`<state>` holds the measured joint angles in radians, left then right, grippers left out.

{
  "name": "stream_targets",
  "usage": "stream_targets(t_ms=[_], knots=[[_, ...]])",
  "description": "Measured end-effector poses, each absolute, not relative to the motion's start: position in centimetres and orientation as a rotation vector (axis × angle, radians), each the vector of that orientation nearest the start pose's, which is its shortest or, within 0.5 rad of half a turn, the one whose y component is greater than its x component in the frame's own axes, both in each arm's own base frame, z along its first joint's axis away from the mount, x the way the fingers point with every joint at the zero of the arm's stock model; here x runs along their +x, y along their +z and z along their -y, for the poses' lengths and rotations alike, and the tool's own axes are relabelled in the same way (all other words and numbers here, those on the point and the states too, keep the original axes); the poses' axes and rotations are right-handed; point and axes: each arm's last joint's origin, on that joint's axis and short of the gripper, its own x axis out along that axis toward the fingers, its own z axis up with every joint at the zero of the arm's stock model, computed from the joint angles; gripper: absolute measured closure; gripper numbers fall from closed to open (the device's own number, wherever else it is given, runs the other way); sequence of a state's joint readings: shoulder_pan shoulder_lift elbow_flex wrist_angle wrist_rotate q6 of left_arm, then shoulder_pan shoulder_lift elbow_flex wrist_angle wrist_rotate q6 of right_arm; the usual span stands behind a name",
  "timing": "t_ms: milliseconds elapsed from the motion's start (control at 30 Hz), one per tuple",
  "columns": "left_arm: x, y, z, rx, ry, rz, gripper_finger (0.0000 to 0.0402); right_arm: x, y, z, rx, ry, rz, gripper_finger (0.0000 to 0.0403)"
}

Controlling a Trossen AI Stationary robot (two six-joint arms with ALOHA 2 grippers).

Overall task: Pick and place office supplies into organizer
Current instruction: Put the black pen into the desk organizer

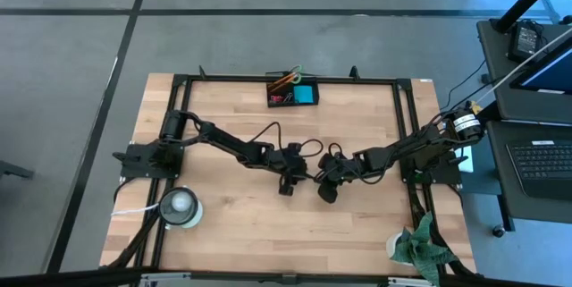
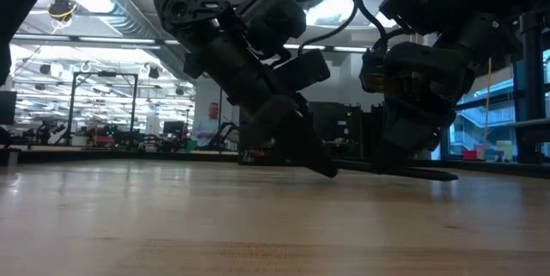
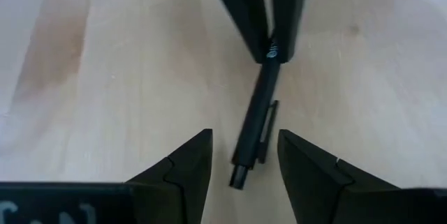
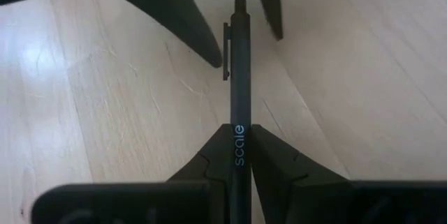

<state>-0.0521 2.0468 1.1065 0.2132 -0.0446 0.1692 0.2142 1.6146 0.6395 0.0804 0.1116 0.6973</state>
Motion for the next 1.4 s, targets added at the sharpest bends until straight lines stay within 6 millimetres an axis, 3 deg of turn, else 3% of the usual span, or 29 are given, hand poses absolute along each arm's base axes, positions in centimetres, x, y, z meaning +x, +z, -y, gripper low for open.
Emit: stream_targets(t_ms=[967,1267,1400], knots=[[40.69,11.24,2.55,0.153,-0.131,-0.697,0.0347,27.32,12.27,-5.65,0.496,-0.205,-0.877,0.0357],[40.65,11.2,2.55,0.152,-0.13,-0.702,0.035,27.35,12.29,-5.64,0.471,-0.194,-0.871,0.0354],[40.68,11.23,2.55,0.146,-0.125,-0.699,0.0351,27.47,12.39,-5.66,0.469,-0.187,-0.856,0.0325]])
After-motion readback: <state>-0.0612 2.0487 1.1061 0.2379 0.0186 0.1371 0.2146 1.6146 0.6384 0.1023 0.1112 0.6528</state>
